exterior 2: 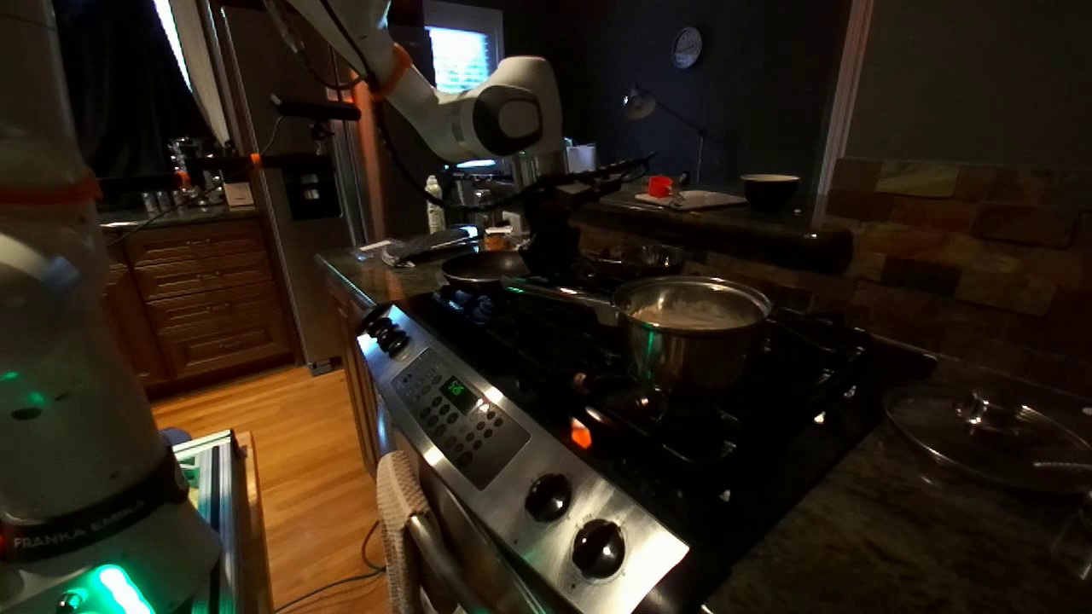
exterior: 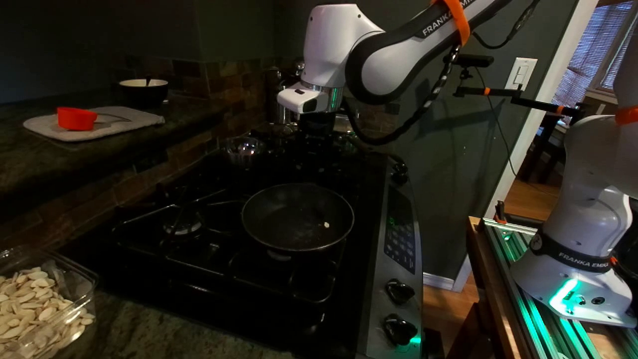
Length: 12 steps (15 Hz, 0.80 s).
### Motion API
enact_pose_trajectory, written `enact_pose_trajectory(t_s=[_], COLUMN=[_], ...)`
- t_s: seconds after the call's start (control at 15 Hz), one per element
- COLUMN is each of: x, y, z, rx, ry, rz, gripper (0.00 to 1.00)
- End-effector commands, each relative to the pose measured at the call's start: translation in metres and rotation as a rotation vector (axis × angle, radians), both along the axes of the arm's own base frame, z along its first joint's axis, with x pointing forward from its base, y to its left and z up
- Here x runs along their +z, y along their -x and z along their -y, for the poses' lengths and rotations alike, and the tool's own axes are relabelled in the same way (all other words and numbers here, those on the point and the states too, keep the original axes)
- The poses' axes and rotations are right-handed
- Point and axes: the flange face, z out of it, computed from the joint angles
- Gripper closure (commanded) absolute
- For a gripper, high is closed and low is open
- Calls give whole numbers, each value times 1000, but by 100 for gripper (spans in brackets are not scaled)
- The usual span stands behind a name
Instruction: Move the pan forward
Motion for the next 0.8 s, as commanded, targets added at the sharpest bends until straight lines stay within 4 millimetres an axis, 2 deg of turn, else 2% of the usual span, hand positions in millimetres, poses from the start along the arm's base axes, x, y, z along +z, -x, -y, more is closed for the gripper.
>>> enact_pose_trajectory(t_s=[0.0,0.73], x=[1,1], y=[-13,-24], z=[-8,-24], rx=[22,30], ry=[0,-26], rz=[28,58], gripper=[92,92])
